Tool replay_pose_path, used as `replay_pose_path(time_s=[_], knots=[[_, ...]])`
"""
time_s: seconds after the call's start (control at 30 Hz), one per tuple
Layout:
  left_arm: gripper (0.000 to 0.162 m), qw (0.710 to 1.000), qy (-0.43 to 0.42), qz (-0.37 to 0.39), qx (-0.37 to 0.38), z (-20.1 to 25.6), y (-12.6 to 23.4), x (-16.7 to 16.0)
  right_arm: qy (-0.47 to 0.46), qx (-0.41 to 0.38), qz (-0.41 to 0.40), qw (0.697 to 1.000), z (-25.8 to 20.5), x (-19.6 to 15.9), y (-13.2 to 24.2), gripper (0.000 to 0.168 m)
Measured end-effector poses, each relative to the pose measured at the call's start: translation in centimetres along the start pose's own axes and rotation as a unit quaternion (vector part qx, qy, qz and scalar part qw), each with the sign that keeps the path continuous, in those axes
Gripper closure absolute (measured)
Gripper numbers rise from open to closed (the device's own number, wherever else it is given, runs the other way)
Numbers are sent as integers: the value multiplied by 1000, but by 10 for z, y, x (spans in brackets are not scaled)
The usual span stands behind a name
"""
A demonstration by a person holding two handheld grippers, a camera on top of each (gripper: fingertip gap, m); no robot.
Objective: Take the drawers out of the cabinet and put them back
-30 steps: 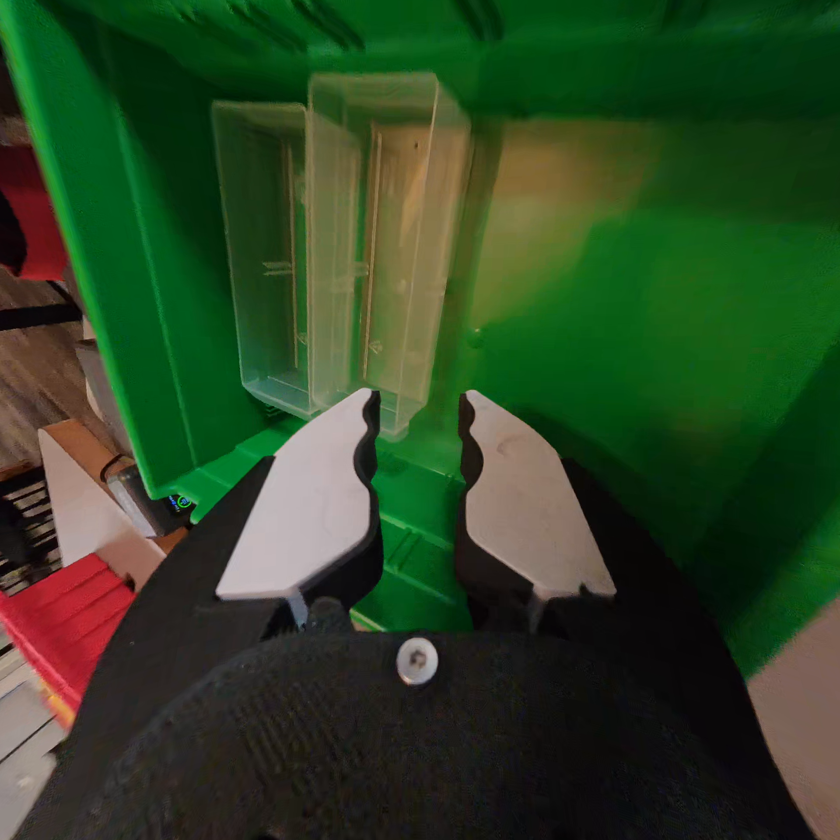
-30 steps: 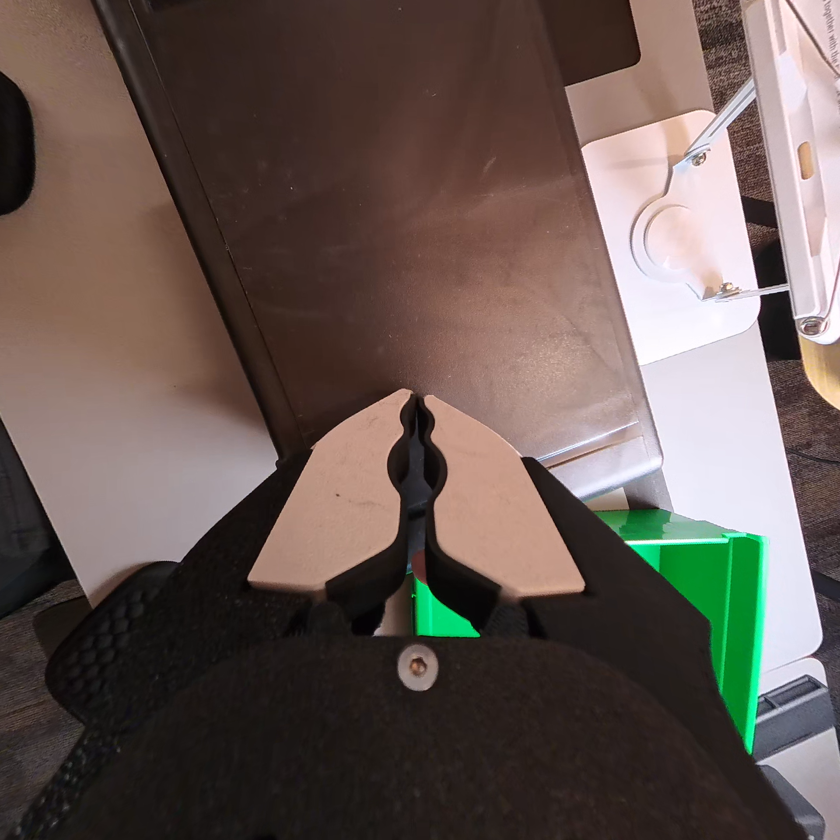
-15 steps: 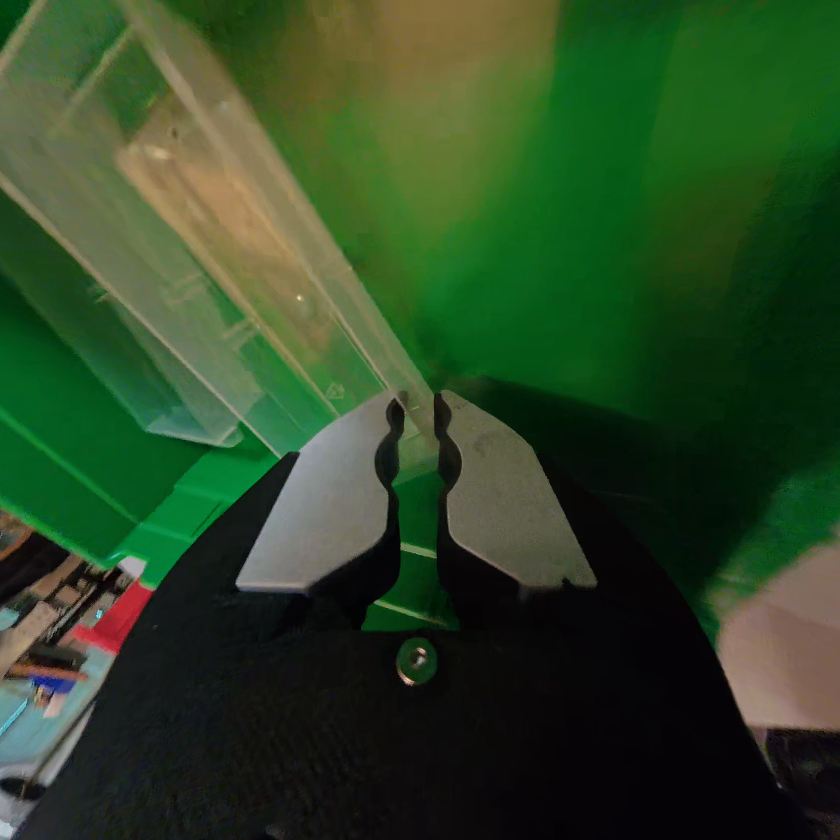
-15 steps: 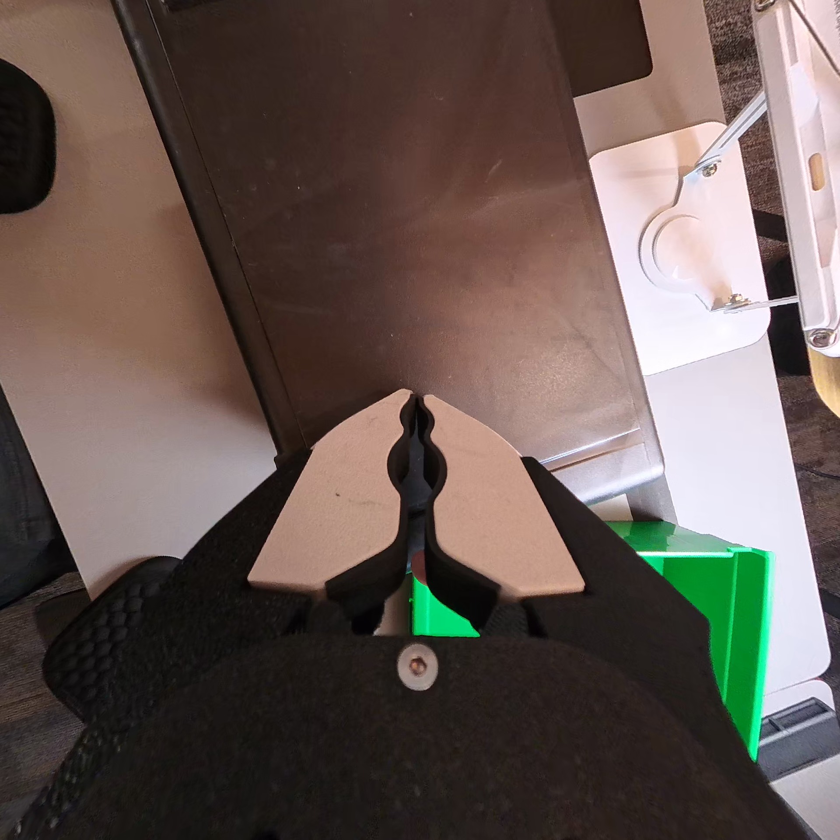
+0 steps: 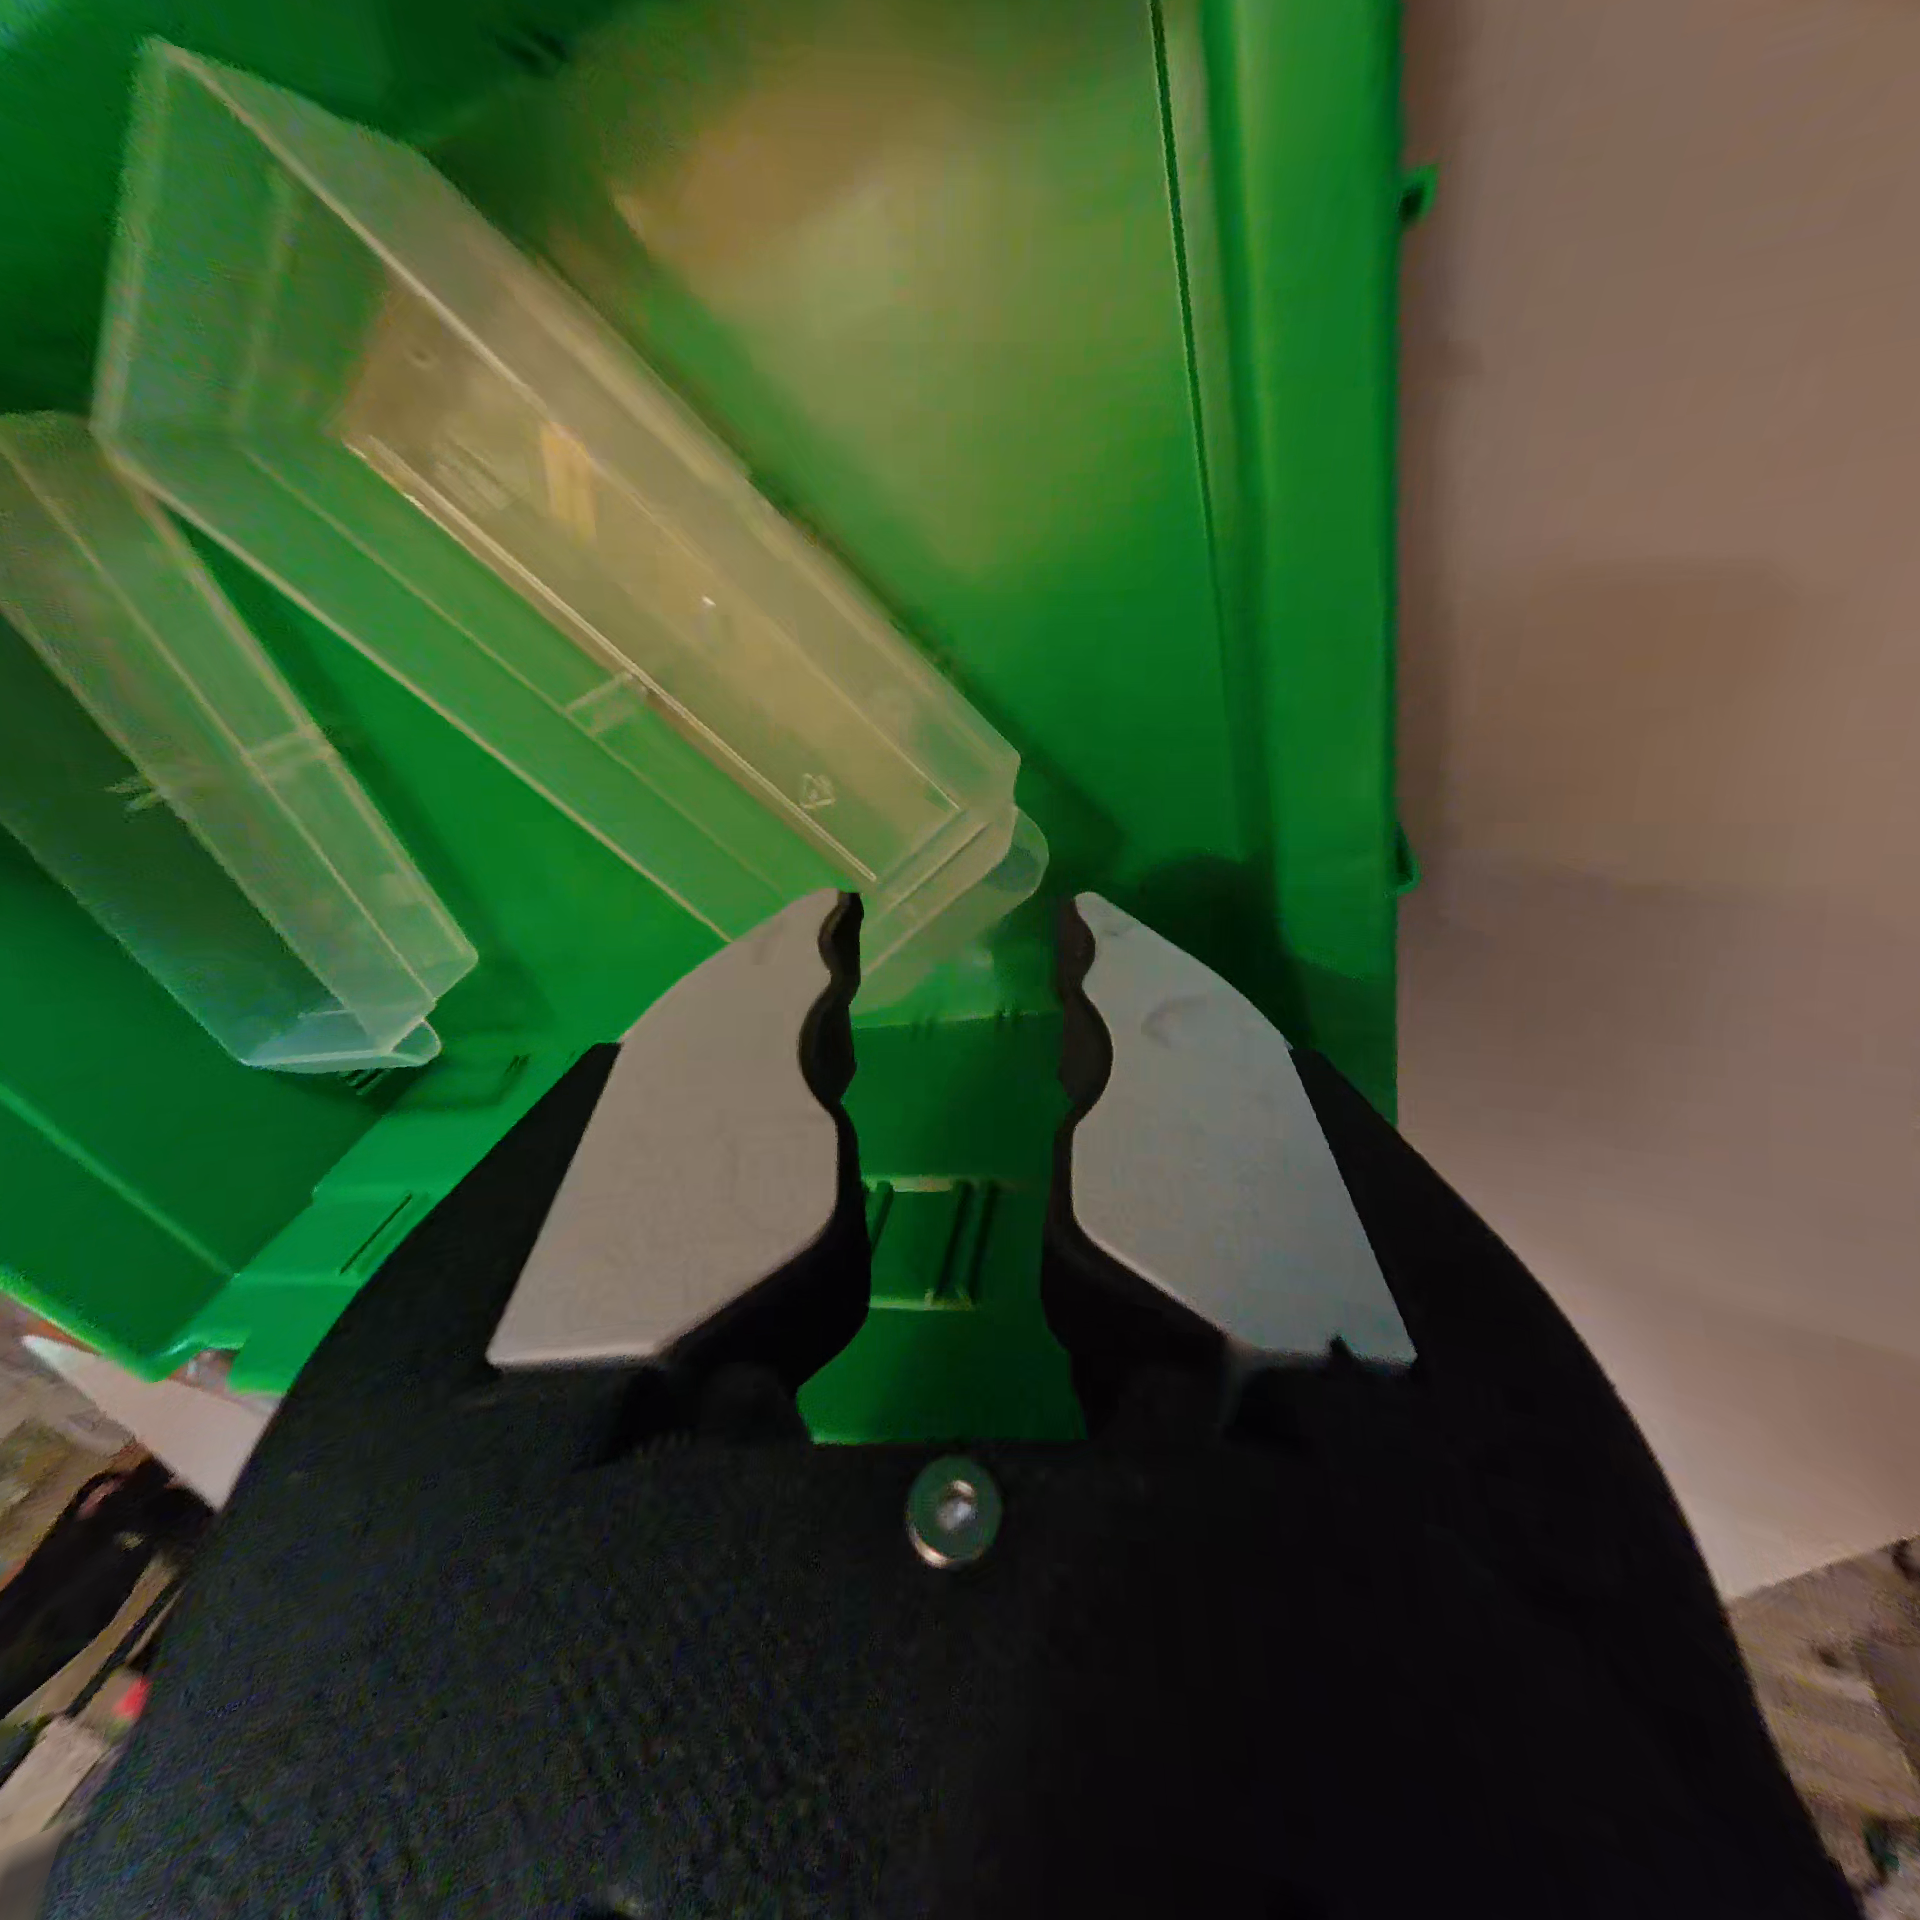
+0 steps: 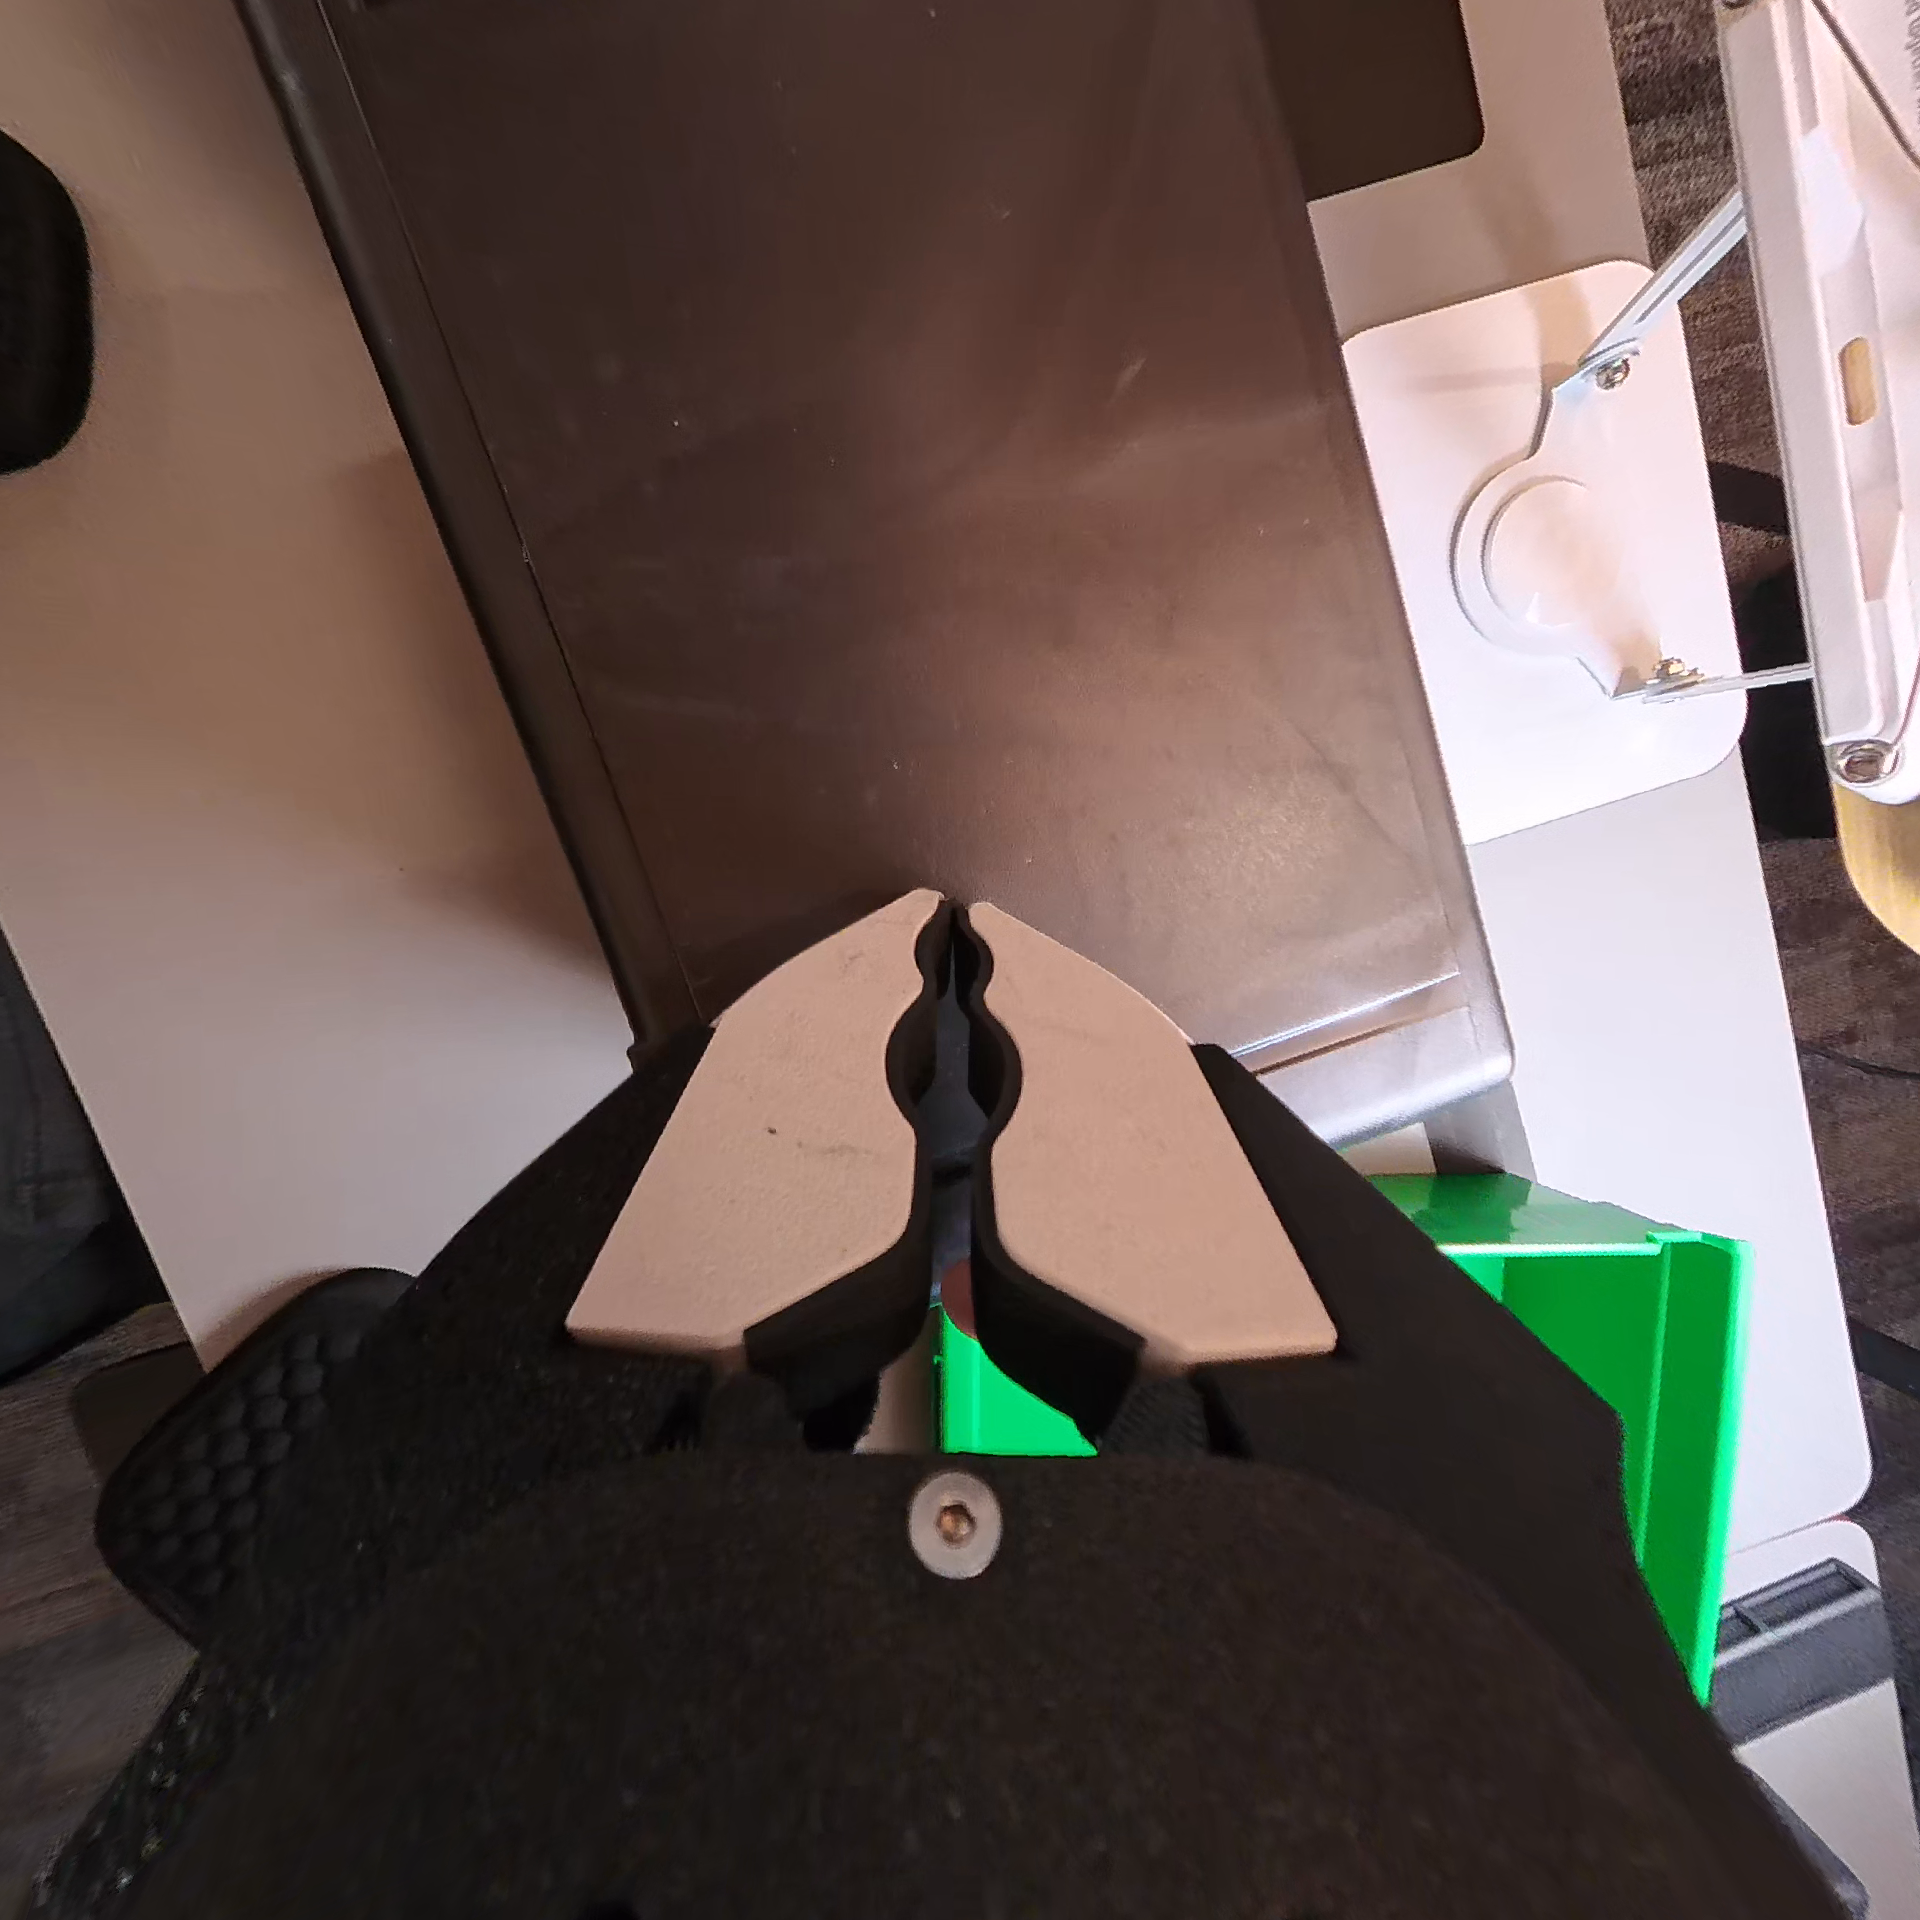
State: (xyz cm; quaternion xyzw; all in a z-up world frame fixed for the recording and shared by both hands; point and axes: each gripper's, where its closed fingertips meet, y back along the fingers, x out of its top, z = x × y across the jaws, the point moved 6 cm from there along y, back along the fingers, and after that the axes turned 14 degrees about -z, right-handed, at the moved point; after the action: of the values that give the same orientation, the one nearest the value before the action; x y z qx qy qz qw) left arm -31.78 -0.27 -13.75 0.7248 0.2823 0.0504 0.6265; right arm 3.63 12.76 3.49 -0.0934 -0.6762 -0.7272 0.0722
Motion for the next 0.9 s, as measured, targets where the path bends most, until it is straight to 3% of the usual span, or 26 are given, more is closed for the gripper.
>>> replay_pose_path(time_s=[0.17,0.4,0.7,0.9], knots=[[119,995,-33,-97,9,1,-26,1,-5,9,-11,1000,1,1,0,168],[142,991,-41,-121,49,-3,-28,5,-19,15,-21,1000,1,2,0,168],[147,989,-40,-16,139,18,53,5,-19,-14,-10,1000,-2,1,0,168],[147,984,-47,71,157,72,125,0,-19,-19,3,1000,-3,-1,0,168]])
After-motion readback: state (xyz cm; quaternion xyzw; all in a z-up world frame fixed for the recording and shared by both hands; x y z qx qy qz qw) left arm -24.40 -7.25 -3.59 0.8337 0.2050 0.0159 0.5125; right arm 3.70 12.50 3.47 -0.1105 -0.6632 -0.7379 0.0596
